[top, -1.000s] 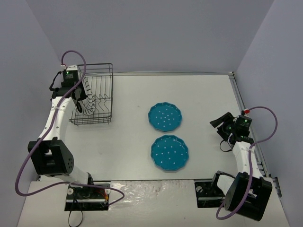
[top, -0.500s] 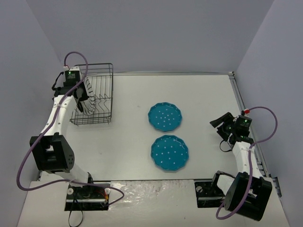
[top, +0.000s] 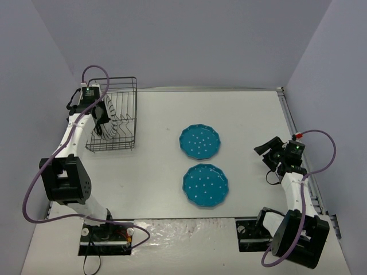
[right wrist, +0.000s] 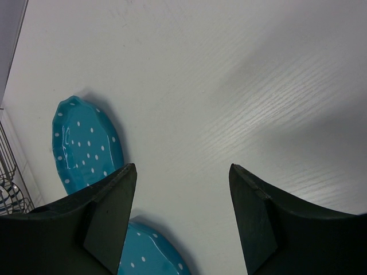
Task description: Load the plates into the dish rack
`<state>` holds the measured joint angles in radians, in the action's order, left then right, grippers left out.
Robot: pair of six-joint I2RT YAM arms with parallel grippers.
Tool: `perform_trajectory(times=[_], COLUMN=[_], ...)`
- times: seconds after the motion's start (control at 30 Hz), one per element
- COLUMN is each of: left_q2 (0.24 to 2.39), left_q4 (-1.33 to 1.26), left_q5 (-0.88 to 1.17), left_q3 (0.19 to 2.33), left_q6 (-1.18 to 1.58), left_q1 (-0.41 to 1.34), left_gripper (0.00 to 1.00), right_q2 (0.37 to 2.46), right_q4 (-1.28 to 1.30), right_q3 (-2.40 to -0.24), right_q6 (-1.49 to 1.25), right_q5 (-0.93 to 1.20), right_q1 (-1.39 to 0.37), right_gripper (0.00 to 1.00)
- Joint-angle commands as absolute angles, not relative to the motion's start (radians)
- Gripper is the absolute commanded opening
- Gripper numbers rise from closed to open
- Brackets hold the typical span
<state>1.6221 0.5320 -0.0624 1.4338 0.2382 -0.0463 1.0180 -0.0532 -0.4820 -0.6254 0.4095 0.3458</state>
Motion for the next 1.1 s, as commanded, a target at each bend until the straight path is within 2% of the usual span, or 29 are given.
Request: perform_trajectory(times=[0.0, 0.6, 0.77, 0.8, 0.93, 1.07], left_q2=[1.611, 1.677, 1.686, 1.684, 1.684, 1.68], left_q4=[0.413, 0.511, 0.531, 0.532, 0.536, 0.542], left_q5=[-0.092, -0.136, -0.149, -0.149, -0.154, -0.162], left_q3=[1.5, 1.566, 1.588, 1.588, 1.592, 1.598], left_q6=[0.242, 0.256, 0.262, 0.264, 0.265, 0.265], left_q1=[-0.051, -0.049, -0.051, -0.051, -0.049, -0.051], left_gripper=[0.0, 0.0, 0.15, 0.22, 0.35, 0.38], right_q2=[0.996, 0.987, 0.98, 0.979, 0.976, 0.97], right_q4=[-0.109, -0.106, -0.106, -0.106, -0.106, -0.105], right_q3=[-0.485, -0.488, -0.485, -0.485, -0.482, -0.48], right_q6=[-0.626, -0.63, -0.634, -0.634, -0.634, -0.634], right_q5=[0.426, 0.434, 0.436, 0.437, 0.437, 0.437], right_q1=[0.341, 0.341, 0.341, 0.341, 0.341, 0.341], right_gripper=[0.62, 0.63, 0.63, 0.63, 0.63, 0.63])
